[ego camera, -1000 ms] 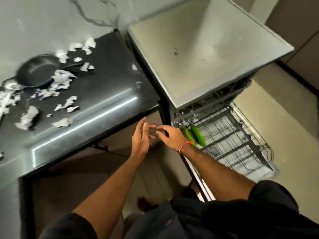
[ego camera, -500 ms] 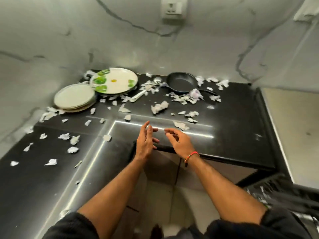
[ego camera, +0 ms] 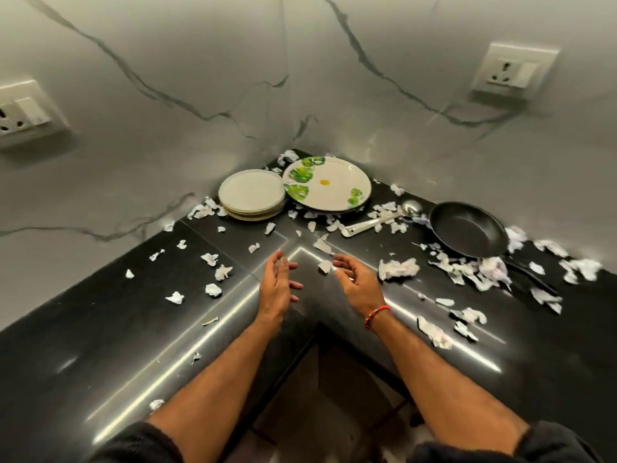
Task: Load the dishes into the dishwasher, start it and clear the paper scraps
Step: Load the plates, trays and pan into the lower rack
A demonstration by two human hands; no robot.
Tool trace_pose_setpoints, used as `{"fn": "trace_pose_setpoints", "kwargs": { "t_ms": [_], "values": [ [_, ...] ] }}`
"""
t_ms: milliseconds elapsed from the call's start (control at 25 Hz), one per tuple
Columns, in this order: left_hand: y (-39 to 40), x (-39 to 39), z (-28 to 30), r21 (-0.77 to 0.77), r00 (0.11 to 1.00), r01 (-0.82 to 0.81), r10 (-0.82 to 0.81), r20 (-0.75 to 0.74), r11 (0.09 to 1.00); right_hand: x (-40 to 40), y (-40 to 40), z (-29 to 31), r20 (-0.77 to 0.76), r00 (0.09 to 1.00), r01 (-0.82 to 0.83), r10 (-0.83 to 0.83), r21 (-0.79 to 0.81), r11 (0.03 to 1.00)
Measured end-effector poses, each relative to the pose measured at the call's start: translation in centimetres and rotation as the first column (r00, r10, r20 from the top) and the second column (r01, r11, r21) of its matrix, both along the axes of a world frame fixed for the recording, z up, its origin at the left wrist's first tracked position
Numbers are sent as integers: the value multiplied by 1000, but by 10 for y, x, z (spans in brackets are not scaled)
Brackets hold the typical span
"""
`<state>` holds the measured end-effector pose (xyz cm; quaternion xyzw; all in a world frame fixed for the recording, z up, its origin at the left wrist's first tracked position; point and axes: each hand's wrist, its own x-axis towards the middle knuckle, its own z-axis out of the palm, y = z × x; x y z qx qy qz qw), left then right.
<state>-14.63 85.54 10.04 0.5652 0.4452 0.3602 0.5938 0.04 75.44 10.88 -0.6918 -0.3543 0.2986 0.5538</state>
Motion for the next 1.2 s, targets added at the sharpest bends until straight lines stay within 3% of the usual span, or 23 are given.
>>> {"fn": "trace_pose_setpoints", "kwargs": {
  "t_ms": [200,400,560,920,1200],
  "values": [
    [44,10,3,-28,986,-166,165,-19,986,17,60,-5,-49,974,-221,219,-39,974],
    [120,4,-4,-39,959,-260,253,-129,965,18,129,-3,-74,948,-314,308,-80,946],
    [191,6,-16,-114,921,-358,330,-209,927,22,184,0,-112,953,-292,280,-100,951],
    [320,31,-39,-254,886,-417,328,-327,873,31,270,-24,-88,966,-257,245,-189,948],
    [333,35,-50,-68,782,-480,391,-485,875,38,255,-44,-89,970,-238,225,-184,954]
  ]
}}
